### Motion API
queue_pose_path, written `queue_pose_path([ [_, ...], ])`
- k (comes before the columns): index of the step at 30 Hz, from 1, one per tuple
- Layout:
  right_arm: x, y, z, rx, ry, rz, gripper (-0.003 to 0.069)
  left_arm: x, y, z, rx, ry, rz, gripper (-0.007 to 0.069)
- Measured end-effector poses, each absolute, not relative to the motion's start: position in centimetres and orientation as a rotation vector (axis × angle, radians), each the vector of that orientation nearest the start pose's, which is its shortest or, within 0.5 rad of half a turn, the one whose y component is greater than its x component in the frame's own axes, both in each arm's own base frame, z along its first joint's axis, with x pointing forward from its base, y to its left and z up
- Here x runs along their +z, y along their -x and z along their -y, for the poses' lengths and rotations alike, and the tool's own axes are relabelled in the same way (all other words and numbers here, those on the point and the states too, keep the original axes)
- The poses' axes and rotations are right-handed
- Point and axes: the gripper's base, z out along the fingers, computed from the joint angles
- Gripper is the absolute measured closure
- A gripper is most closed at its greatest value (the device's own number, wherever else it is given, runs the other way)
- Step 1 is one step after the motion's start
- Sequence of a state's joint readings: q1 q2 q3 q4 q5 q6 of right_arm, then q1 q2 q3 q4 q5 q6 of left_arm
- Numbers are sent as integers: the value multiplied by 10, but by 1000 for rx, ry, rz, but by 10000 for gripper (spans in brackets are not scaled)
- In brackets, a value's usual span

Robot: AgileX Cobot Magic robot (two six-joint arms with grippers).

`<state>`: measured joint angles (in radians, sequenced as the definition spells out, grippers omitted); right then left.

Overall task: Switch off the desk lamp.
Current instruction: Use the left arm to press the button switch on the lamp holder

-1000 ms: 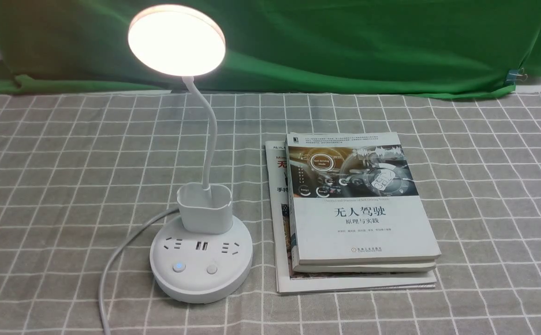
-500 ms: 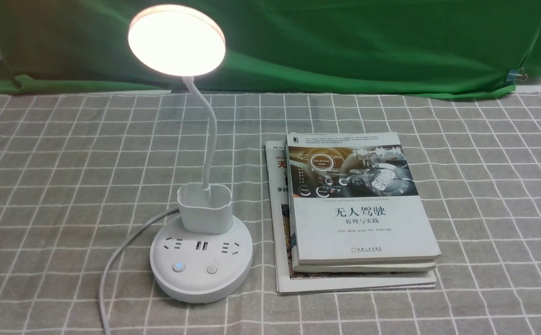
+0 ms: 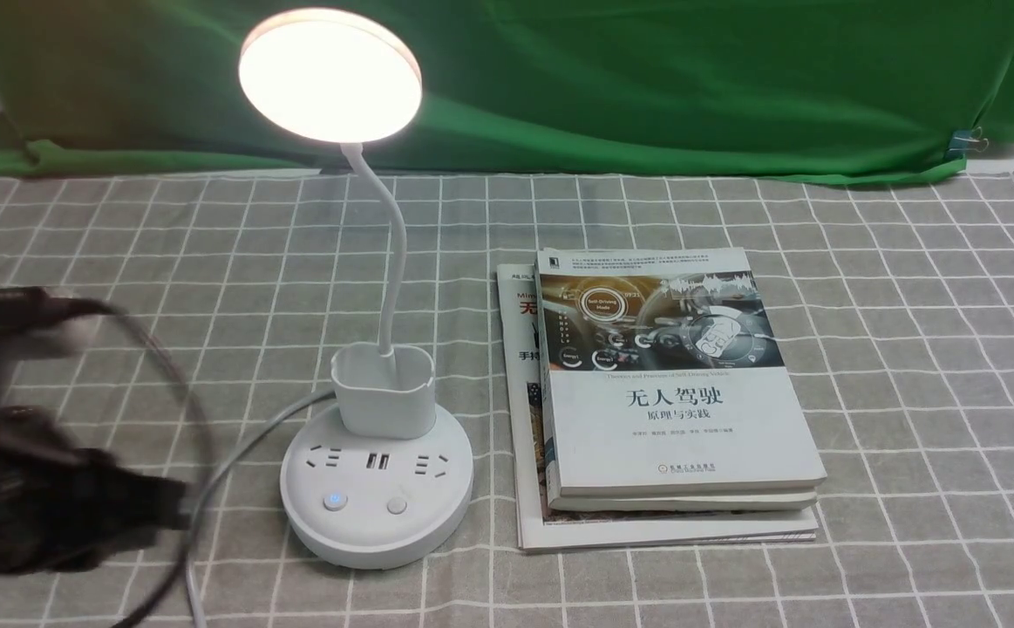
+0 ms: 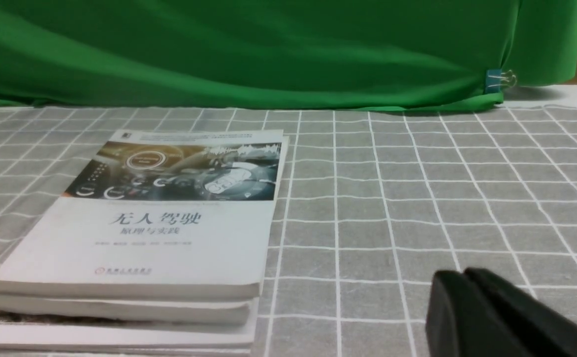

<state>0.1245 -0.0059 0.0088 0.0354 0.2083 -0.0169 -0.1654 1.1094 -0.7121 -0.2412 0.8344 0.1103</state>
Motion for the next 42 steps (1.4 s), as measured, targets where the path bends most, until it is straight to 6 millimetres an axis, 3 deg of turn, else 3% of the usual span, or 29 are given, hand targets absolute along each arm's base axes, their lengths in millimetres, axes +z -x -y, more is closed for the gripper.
queue_pose_path([
  [8, 192, -55, -8, 113, 96, -1693, 624, 241, -230, 107, -284, -485, -2858, 624],
  [17, 192, -55, -8, 113, 96, -1693, 624, 234, -267, 151, -276, -544, -2933, 624],
  [24, 192, -55, -8, 113, 96, -1693, 624, 216, -288, 162, -248, -555, -2996, 624],
  [42, 192, -55, -8, 113, 96, -1693, 624, 202, -293, 175, -284, -579, -2980, 624],
])
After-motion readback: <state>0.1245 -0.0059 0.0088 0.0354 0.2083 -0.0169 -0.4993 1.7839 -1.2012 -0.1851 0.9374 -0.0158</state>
